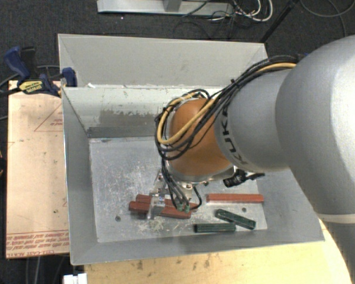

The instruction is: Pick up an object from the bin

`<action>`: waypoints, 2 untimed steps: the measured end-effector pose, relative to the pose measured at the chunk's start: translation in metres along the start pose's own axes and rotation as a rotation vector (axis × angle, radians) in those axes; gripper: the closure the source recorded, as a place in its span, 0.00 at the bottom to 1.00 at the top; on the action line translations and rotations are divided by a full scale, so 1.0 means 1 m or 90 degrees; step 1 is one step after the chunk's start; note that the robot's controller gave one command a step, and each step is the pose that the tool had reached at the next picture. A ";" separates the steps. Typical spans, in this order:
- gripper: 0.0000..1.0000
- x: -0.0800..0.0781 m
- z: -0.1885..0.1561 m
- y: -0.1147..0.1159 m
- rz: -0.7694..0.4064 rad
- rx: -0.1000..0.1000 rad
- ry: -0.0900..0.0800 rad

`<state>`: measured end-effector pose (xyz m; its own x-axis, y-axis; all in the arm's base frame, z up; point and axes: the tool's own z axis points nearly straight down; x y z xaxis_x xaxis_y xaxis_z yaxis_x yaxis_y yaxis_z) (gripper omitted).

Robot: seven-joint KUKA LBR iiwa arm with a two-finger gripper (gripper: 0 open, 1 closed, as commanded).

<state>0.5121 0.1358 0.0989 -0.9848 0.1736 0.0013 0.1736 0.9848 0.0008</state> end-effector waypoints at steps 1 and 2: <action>1.00 -0.001 -0.012 0.000 0.000 0.000 -0.001; 1.00 0.000 -0.023 0.000 0.000 0.000 -0.001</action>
Offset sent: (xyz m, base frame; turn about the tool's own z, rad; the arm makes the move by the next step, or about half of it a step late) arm 0.0001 0.0002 0.0491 0.0000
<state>0.5125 0.1361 0.1223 -0.9848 0.1739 0.0003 0.1739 0.9848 0.0010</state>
